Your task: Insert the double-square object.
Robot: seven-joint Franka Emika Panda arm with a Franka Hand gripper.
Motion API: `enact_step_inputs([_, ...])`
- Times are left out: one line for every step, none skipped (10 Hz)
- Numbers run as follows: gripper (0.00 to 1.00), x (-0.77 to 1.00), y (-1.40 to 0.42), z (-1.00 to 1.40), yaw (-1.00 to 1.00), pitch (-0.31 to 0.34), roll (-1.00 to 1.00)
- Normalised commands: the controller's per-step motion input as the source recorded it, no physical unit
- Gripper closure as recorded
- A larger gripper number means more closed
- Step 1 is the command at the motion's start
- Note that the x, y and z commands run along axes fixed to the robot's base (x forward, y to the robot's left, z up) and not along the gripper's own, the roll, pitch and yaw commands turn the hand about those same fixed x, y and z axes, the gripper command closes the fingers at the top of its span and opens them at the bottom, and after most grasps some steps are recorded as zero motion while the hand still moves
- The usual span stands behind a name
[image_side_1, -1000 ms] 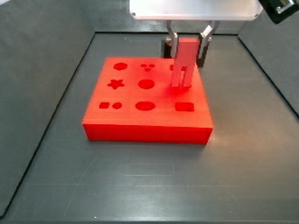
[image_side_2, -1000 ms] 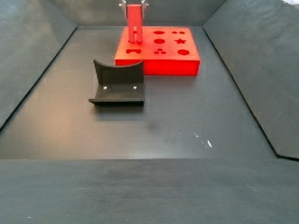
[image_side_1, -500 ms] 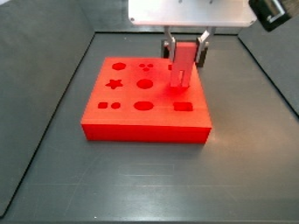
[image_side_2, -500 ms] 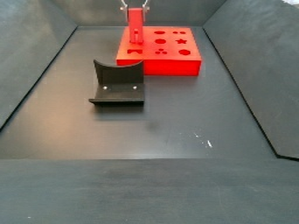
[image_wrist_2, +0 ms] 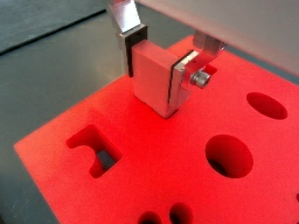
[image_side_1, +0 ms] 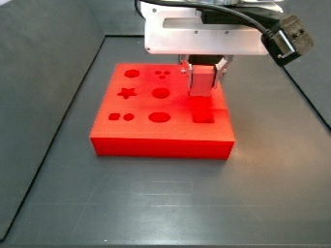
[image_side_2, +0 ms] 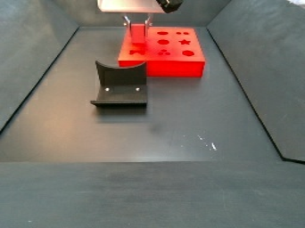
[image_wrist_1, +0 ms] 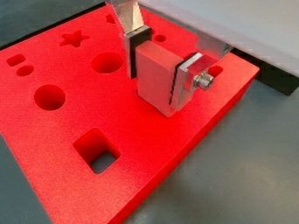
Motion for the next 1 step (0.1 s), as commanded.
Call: enact_step_inputs([1.00, 0.00, 0.00, 0.00, 0.00, 0.000, 0.00])
